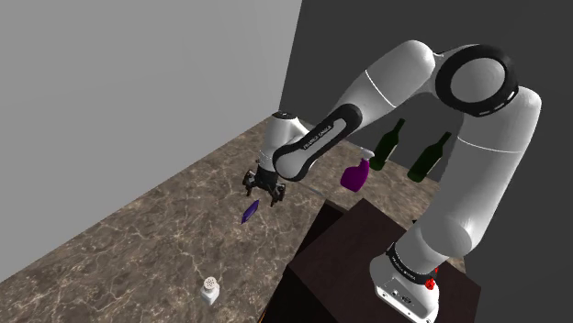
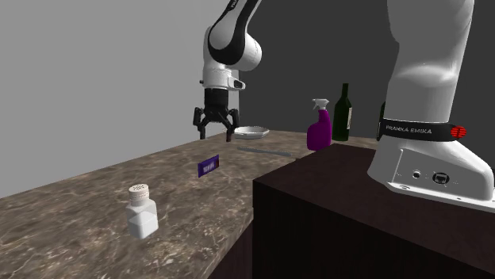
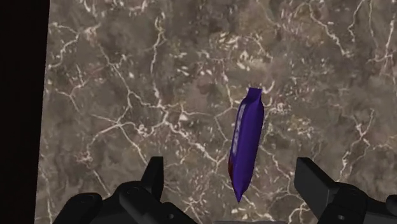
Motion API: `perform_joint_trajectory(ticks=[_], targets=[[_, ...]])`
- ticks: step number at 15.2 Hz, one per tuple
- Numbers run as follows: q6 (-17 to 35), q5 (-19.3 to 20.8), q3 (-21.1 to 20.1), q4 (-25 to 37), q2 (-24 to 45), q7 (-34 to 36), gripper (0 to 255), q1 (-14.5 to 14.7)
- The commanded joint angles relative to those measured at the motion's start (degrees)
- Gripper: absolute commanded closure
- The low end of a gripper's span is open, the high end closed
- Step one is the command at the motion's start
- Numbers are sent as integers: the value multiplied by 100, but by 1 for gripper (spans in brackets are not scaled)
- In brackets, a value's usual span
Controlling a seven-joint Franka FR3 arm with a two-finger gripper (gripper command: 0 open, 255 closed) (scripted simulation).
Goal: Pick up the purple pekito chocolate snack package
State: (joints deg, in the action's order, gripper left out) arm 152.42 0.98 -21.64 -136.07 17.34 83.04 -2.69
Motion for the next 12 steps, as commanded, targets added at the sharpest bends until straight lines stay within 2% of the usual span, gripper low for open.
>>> perform_joint_trajectory(ticks=[1, 4, 12], targets=[[207, 162, 206, 277, 483, 492, 0, 190], [377, 232, 463, 700, 1059, 958, 0, 436], [795, 397, 677, 869, 1645, 1030, 0, 610]])
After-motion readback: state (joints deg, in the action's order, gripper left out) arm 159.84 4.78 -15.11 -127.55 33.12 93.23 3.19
